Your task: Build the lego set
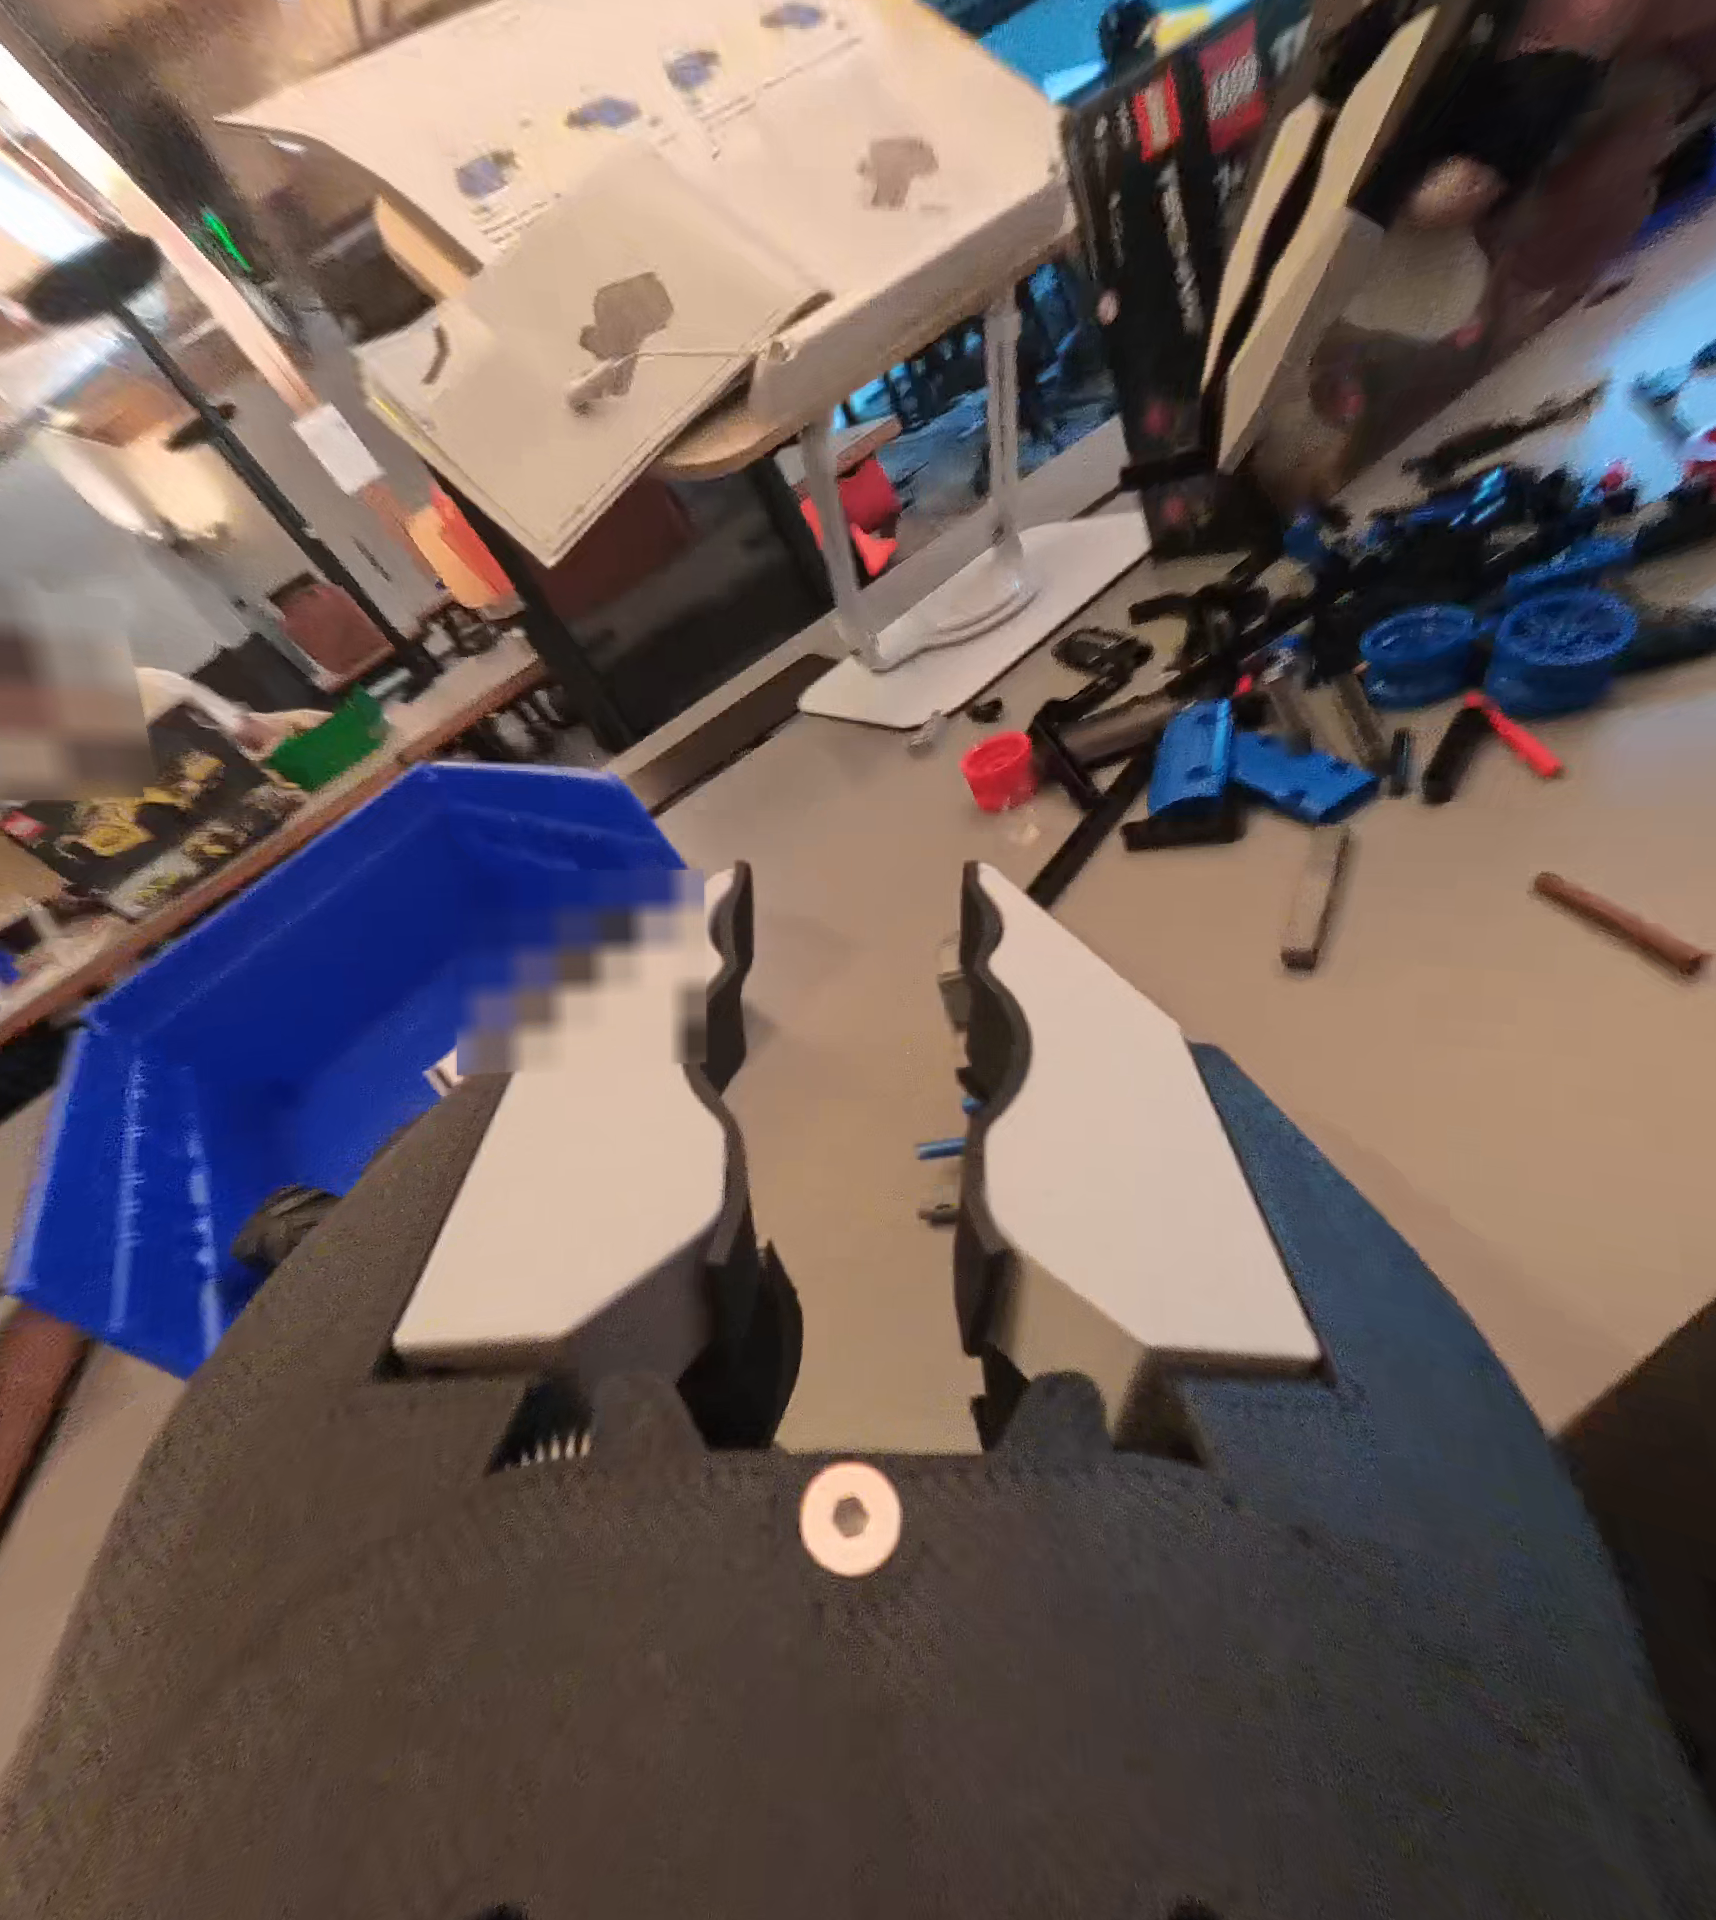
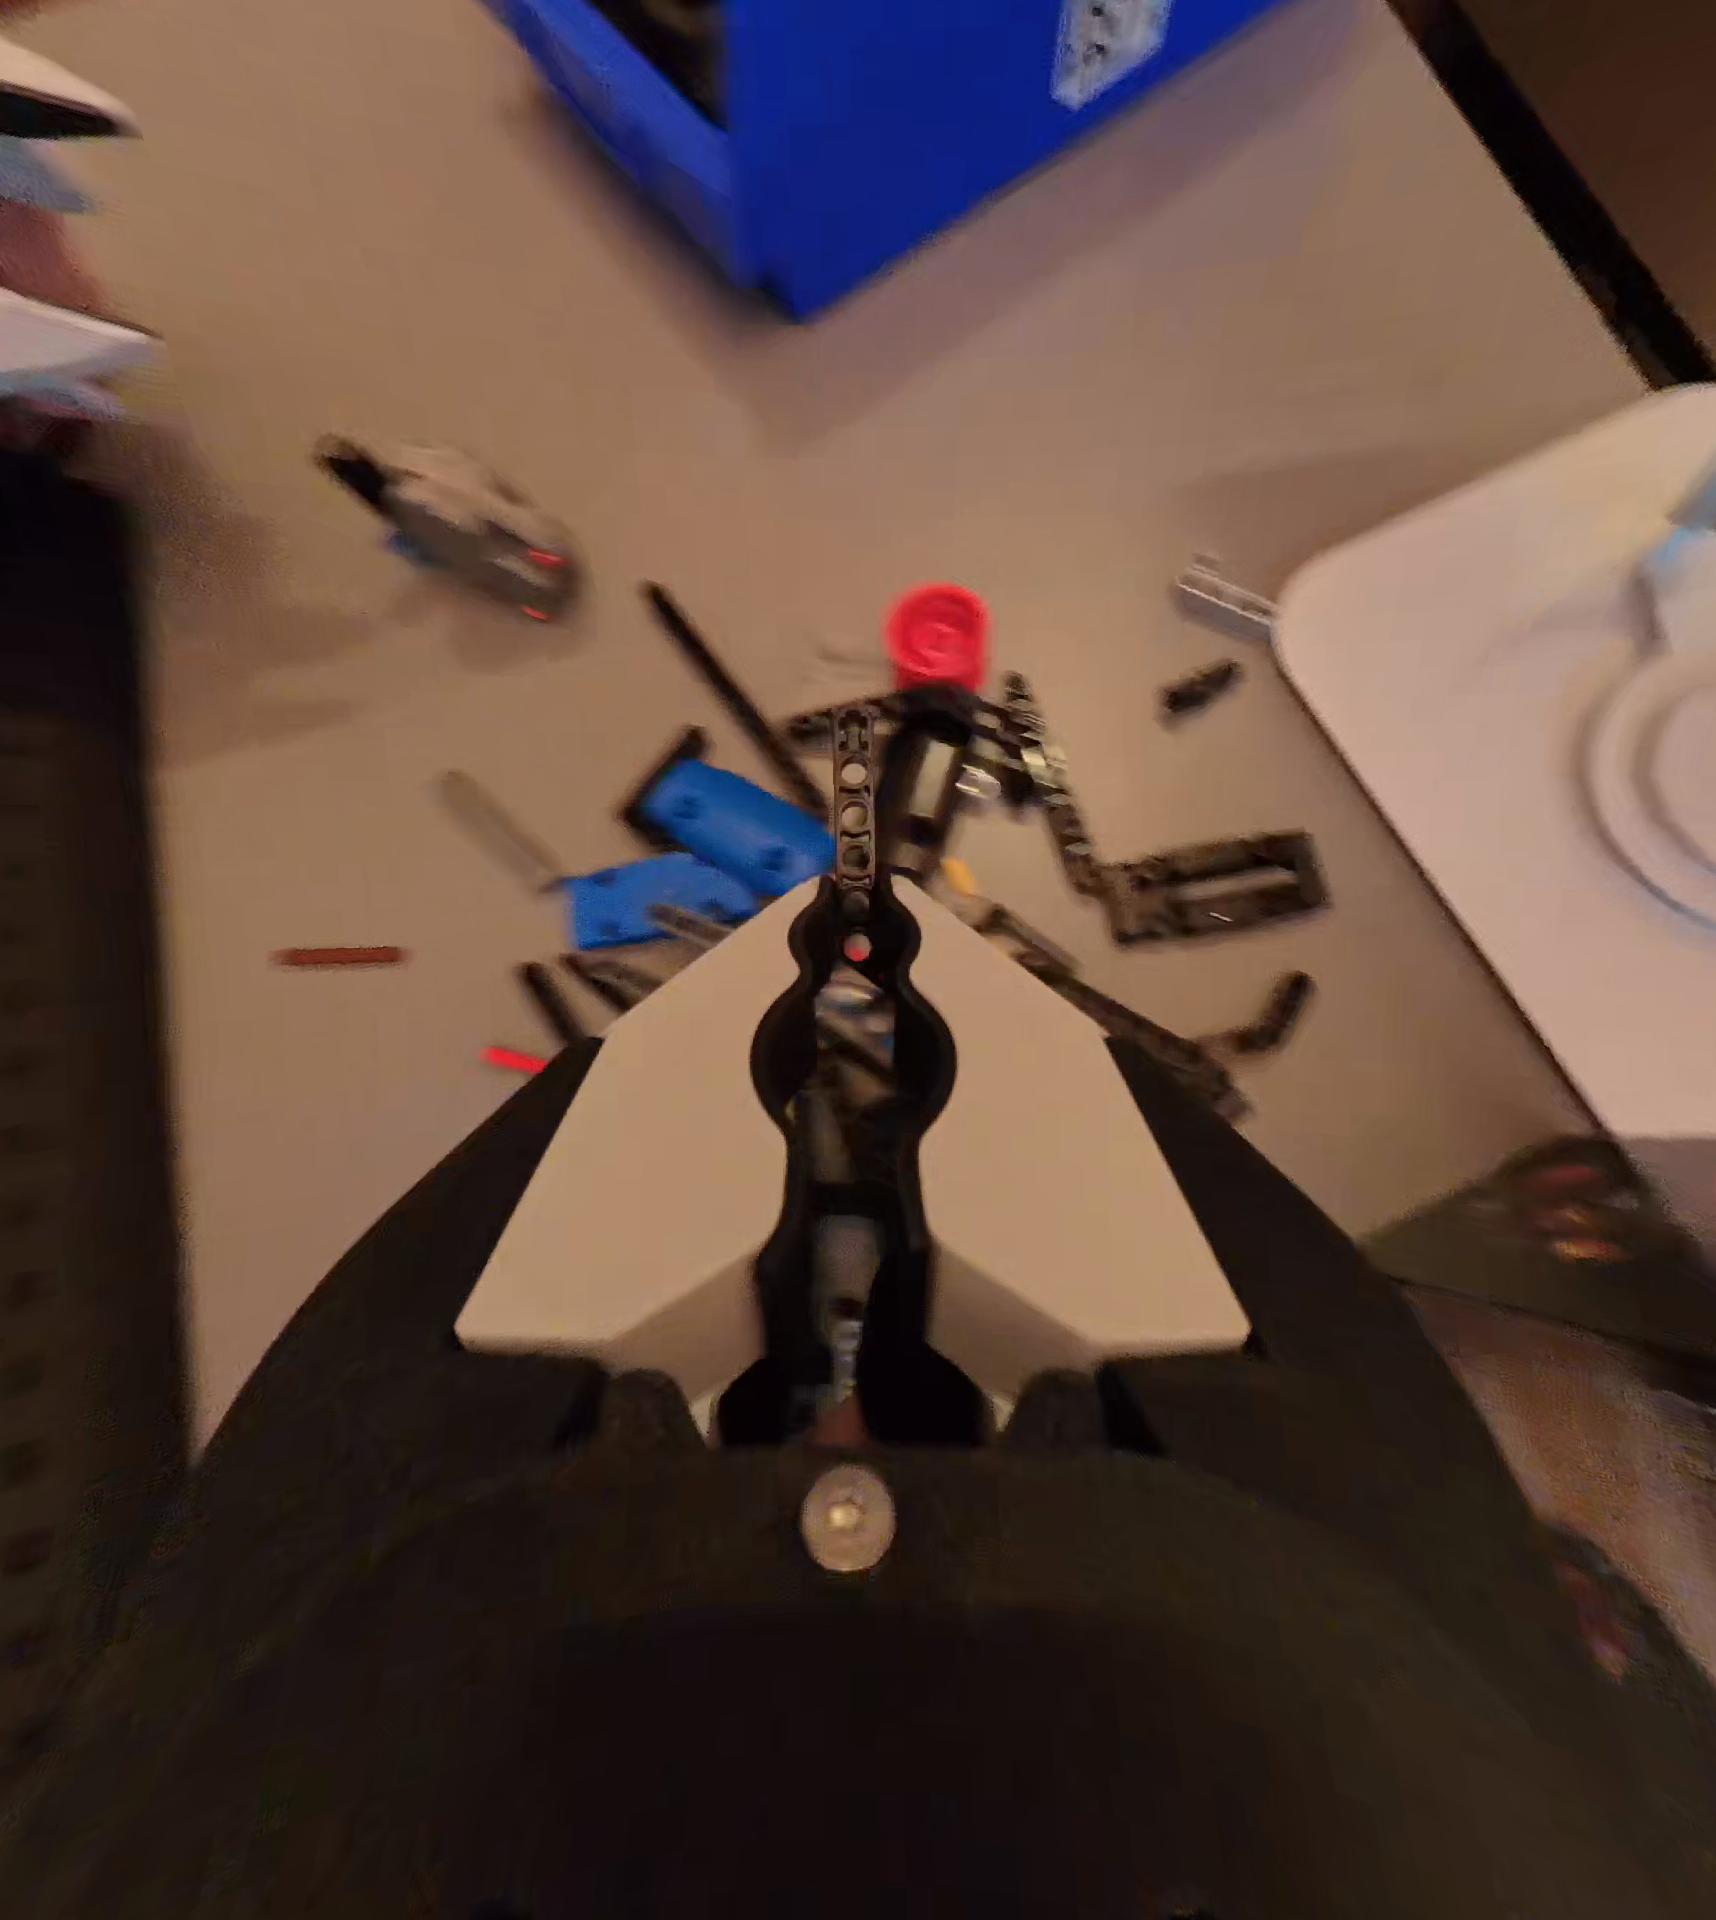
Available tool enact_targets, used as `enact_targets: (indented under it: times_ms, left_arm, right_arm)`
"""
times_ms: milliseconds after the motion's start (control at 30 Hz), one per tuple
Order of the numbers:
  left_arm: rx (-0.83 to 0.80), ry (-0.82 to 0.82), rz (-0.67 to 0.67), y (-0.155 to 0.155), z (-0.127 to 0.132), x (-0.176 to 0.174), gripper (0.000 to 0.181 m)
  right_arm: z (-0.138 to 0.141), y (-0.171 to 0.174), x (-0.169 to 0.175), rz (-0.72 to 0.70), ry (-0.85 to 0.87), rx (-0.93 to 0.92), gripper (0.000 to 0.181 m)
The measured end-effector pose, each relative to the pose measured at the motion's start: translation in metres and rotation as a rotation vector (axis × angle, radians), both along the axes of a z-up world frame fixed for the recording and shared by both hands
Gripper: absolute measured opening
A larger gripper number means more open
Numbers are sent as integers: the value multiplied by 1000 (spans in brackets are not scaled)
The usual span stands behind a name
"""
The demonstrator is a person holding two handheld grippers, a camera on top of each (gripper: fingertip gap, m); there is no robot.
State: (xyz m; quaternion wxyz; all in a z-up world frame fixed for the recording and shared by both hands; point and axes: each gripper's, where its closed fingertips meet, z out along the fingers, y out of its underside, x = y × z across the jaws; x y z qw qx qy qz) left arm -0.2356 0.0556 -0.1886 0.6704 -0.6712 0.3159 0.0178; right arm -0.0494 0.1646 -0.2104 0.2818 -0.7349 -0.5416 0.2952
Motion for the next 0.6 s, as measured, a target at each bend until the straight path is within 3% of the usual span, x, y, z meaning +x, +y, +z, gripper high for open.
enact_targets:
  times_ms: [67, 300, 433, 567, 600]
  left_arm:
    - [-10, -40, -58, -10, 4, 11, 43]
    - [14, 264, -216, -44, -10, 75, 49]
    - [8, 350, -250, -48, -21, 93, 45]
    - [4, 411, -288, -47, -31, 104, 12]
    - [-9, 410, -299, -46, -33, 106, 11]
  right_arm:
    - [12, -34, -14, 88, 38, -28, 5]
    - [6, -133, -67, 358, 53, -156, 5]
    - [-13, -153, -75, 403, 10, -190, 5]
    - [-15, -165, -69, 414, 16, -224, 5]
    - [-15, -164, -66, 405, 20, -229, 5]
